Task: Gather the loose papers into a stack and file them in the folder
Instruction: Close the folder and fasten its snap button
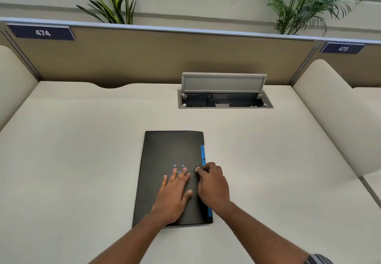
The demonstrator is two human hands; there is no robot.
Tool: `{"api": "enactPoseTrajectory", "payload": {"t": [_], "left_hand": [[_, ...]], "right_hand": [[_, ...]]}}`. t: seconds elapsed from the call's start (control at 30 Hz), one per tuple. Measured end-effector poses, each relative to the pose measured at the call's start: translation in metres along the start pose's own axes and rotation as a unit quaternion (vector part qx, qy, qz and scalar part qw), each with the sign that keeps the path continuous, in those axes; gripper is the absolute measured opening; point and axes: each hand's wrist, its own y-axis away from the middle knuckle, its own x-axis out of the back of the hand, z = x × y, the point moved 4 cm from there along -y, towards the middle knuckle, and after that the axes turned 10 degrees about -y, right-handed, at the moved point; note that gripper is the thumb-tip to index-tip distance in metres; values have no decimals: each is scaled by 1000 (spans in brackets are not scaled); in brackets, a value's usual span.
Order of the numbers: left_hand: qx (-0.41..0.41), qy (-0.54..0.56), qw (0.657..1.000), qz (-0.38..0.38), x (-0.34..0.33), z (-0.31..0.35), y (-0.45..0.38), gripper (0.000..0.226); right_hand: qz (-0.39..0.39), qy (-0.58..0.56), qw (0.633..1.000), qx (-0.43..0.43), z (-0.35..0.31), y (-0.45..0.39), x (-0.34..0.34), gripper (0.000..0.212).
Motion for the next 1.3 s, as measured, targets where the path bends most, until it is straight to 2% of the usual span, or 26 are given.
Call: {"api": "enactPoseTrajectory", "payload": {"t": [0.07, 0.13, 0.17, 0.23, 0.27, 0.33, 0.37, 0.47, 0.6, 0.77, 0.87, 1.03, 1.1, 1.17, 1.3], "left_hand": [[63, 28, 997, 33, 12, -12, 3, 60], [147, 36, 986, 76, 26, -31, 7, 59], [197, 34, 975, 96, 33, -43, 9, 58], [301, 62, 943, 129, 45, -68, 14, 56], [344, 96, 923, 141, 49, -78, 16, 54], [387, 151, 897, 153, 53, -92, 20, 51], [392, 159, 893, 153, 55, -96, 20, 50], [384, 191, 891, 147, 57, -99, 17, 48], [363, 264, 878, 166, 62, -94, 13, 27], [404, 281, 856, 158, 65, -87, 15, 35], [418, 299, 843, 161, 70, -78, 20, 39], [443, 318, 819, 178, 83, -74, 31, 37], [451, 318, 813, 189, 90, -76, 34, 27], [454, 322, 805, 206, 95, -82, 36, 5], [452, 331, 797, 224, 113, -95, 33, 24]], "right_hand": [[42, -111, 991, -67, 6, -4, 6, 48], [44, -192, 970, -145, 12, -9, 9, 53], [39, -217, 960, -173, 13, -12, 10, 48], [43, -245, 946, -209, 16, -16, 11, 18], [41, -258, 940, -220, 15, -17, 12, 13], [51, -286, 927, -236, 13, -20, 12, 36], [60, -298, 921, -244, 13, -21, 13, 39], [66, -332, 905, -258, 12, -20, 16, 27], [72, -358, 890, -272, 14, -20, 16, 36], [53, -342, 913, -216, 11, -21, 21, 23], [36, -331, 925, -185, 9, -21, 27, 31], [18, -376, 912, -162, 3, -26, 34, 31], [15, -385, 909, -158, -1, -29, 32, 35], [8, -394, 906, -151, -9, -33, 32, 31], [1, -399, 907, -133, -29, -45, 31, 12]]}}
